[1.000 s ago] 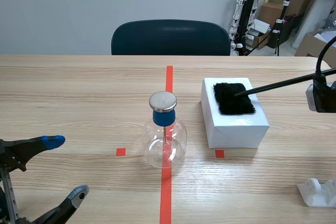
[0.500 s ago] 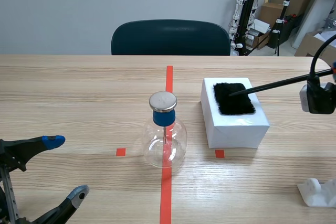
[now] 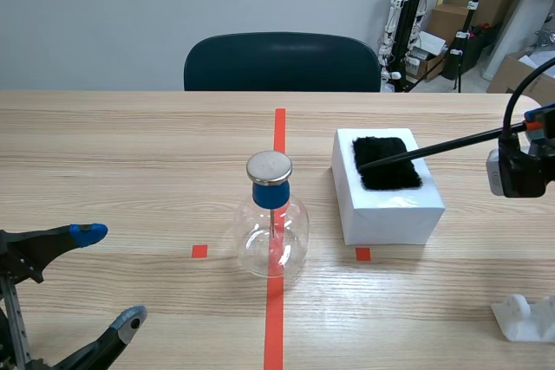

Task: Do the electroscope experiment. rub the rod on the fur

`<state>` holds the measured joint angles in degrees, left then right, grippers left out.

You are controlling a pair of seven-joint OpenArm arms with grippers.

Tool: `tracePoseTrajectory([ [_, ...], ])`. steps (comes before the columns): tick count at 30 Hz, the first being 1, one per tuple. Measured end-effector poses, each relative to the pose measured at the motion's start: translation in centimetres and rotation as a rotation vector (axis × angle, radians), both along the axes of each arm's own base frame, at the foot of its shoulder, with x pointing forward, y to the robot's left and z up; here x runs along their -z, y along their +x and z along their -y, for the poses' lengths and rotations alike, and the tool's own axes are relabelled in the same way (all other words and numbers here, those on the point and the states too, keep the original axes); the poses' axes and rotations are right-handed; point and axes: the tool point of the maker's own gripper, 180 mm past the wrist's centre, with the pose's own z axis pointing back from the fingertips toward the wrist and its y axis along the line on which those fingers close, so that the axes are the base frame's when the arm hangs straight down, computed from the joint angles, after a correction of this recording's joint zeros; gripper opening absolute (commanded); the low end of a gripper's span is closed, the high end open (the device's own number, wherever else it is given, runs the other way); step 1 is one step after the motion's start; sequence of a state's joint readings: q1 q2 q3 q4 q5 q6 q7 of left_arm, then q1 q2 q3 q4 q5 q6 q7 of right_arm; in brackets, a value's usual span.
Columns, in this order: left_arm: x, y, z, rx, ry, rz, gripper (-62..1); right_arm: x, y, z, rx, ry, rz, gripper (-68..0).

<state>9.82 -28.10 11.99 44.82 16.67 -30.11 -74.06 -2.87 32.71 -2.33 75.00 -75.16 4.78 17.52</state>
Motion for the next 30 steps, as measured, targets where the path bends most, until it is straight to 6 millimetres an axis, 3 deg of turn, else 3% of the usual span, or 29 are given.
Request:
tracePoseTrajectory([
  [8,0.0,0.0,0.0,0.0,0.0,0.0,1.4,-1.4,0.4,3.5,0.174,-0.081,0.08,-67.7],
  [18,0.0,0.0,0.0,0.0,0.0,0.0,1.4,-0.3,0.1,0.7,0.031,-0.012,0.016,-67.7],
  [21,0.0,0.0,0.0,0.0,0.0,0.0,1.4,-0.4,0.2,1.0,0.052,-0.013,0.025,-67.7],
  [26,0.0,0.0,0.0,0.0,0.0,0.0,1.4,-1.4,0.4,3.5,0.18,-0.071,0.077,-67.7],
  [30,0.0,0.0,0.0,0.0,0.0,0.0,1.4,-1.2,0.4,3.1,0.156,-0.06,0.066,-67.7],
])
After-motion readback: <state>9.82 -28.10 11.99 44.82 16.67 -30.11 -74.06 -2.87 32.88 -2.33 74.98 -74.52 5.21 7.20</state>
